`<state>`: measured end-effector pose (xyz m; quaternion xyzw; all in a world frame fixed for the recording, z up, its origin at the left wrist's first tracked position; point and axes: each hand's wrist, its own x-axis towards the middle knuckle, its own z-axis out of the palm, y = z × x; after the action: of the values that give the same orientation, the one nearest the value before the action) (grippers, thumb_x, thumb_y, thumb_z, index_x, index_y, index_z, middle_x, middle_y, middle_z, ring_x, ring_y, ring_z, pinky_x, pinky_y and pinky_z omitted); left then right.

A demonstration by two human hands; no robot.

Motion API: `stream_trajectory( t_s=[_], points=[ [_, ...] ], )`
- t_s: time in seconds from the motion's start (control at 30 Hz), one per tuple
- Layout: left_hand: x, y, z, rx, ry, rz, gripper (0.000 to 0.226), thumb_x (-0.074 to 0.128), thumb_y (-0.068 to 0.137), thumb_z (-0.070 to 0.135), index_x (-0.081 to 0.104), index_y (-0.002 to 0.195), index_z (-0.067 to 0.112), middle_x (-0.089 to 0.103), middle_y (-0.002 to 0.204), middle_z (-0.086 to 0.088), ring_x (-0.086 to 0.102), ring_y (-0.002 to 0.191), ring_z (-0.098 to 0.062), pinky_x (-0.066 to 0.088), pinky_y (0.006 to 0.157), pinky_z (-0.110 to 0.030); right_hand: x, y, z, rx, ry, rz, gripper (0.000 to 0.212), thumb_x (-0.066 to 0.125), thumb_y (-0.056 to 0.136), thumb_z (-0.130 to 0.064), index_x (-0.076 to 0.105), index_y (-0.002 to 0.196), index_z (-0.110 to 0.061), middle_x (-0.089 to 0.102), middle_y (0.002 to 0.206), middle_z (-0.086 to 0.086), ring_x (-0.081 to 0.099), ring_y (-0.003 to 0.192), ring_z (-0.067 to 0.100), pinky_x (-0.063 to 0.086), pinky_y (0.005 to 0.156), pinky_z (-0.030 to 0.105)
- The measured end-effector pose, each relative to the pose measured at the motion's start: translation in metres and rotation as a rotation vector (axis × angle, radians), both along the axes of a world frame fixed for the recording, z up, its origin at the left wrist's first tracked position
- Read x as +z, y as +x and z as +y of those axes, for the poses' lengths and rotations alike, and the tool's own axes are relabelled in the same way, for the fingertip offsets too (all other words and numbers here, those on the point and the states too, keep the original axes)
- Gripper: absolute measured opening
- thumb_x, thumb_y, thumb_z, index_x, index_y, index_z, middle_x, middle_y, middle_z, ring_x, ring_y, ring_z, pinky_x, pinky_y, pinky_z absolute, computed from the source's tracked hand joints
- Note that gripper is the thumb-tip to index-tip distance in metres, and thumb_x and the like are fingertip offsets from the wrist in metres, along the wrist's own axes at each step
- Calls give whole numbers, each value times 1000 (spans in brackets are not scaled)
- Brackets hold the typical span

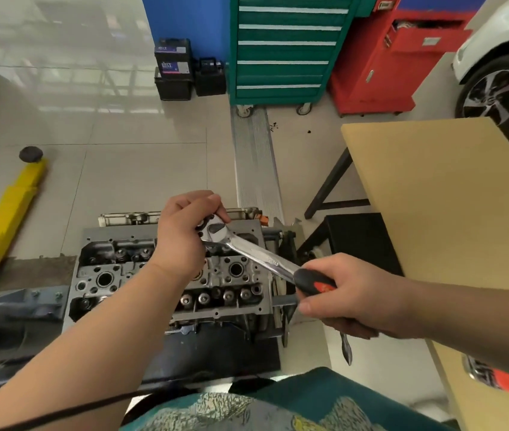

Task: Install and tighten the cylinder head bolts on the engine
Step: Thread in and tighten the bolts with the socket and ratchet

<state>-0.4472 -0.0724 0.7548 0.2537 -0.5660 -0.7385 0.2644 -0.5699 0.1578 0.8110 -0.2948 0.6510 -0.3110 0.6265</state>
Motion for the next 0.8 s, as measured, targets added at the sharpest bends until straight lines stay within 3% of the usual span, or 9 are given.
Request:
stream_trajectory(
  t_s=[0.13, 0.23, 0.3, 0.37, 0.57, 0.67, 0.73, 0.8],
  points=[
    [0, 2, -9, -106, 40, -44, 33, 59, 88, 17, 71, 58, 9, 54, 65, -9, 51, 65, -20, 38, 71, -35, 9, -6, -5, 55, 28, 66, 9, 75, 92, -33, 67, 88, -35, 59, 63, -3, 57, 51, 10, 48, 50, 21],
    [6, 2, -12, -179, 45, -71, 35, 58, 94, 17, 69, 63, 7, 53, 69, -9, 51, 65, -19, 38, 68, -36, 16, -16, -14, 91, 34, 220, 8, 76, 89, -37, 69, 86, -38, 65, 71, -3, 63, 59, 15, 57, 58, 31],
    [10, 2, -12, -150, -8, -95, 38, 55, 101, 10, 68, 66, 3, 56, 70, -7, 54, 66, -19, 42, 71, -38, 21, -21, -20, 106, 1, 334, 7, 76, 88, -37, 70, 89, -38, 69, 79, -1, 67, 63, 23, 62, 60, 39],
    [18, 0, -11, -80, 8, -103, 34, 52, 103, 8, 66, 74, -2, 59, 71, -5, 57, 70, -23, 45, 76, -43, 33, -27, -24, 96, -55, 411, 9, 77, 86, -38, 70, 92, -40, 70, 84, -1, 69, 63, 24, 60, 53, 34],
    [53, -26, -12, -38, -46, 68, 38, 55, 100, 13, 72, 66, 15, 63, 65, 2, 59, 60, -10, 49, 60, -22, 70, -59, -13, 48, -201, 470, 22, 78, 82, -43, 73, 103, -38, 67, 71, 5, 62, 50, 22, 51, 48, 27],
    [49, -42, 2, -86, -77, 37, 31, 54, 101, 10, 69, 74, 7, 63, 64, 3, 60, 57, -8, 49, 55, -19, 73, -72, 5, 33, -212, 467, 24, 78, 82, -40, 75, 104, -32, 66, 69, 7, 60, 48, 23, 48, 45, 29],
    [38, -51, 13, -150, 35, 21, 27, 56, 98, 14, 69, 78, 2, 62, 65, -1, 59, 55, -13, 49, 52, -22, 66, -77, 17, 28, -193, 467, 23, 78, 82, -40, 75, 104, -32, 66, 69, 7, 60, 48, 23, 49, 45, 29],
    [28, -55, 22, -159, 128, 1, 27, 60, 93, 18, 67, 95, -8, 64, 69, -4, 61, 58, -16, 52, 53, -25, 54, -79, 27, 29, -178, 459, 19, 78, 85, -39, 75, 102, -33, 65, 69, 7, 61, 48, 23, 49, 46, 28]
  ],
)
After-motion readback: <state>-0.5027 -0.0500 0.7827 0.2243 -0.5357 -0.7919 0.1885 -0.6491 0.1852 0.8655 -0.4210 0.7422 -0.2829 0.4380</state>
